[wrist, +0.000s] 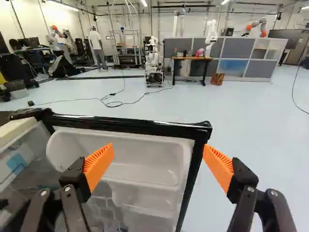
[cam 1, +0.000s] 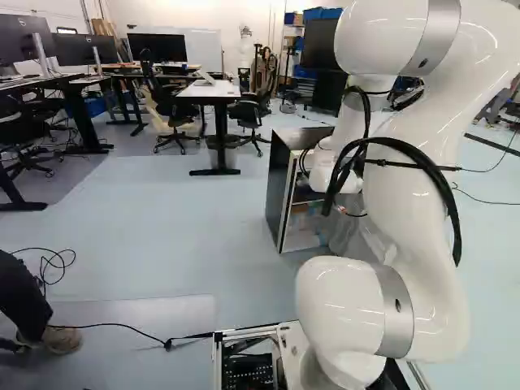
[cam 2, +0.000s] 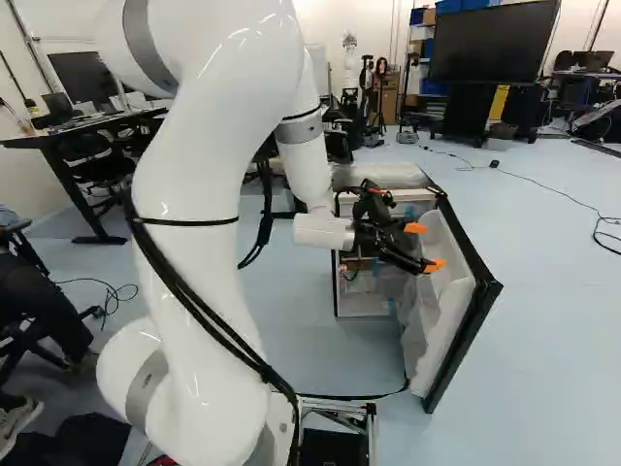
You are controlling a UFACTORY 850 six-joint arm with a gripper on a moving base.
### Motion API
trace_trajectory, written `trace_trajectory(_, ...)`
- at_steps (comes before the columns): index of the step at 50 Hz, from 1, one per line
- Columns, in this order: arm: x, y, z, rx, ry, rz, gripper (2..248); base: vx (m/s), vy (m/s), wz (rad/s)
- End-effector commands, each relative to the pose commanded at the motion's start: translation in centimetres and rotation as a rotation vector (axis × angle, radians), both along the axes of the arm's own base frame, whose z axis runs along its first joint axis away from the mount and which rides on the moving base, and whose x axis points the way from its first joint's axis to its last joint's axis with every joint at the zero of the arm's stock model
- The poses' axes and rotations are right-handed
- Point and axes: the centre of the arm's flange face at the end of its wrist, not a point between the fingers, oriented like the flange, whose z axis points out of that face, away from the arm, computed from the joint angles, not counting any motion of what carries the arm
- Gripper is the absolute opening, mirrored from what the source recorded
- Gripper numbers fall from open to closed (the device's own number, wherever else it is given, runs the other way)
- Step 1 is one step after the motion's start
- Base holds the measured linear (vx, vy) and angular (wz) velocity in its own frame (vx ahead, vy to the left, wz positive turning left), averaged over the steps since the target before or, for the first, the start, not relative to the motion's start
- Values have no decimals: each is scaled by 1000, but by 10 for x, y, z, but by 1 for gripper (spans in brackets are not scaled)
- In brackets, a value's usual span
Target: Open the fridge door
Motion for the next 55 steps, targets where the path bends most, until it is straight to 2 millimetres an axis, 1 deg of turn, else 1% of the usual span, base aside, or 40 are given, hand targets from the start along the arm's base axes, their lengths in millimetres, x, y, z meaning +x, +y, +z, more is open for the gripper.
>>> trace_trajectory(15,-1,16,10,12,-13,119,247,0,0,0)
trace_trajectory(29,-5,35,21,26,-24,258,247,0,0,0)
trace_trajectory(55,-20,85,41,58,-27,592,247,0,0,0)
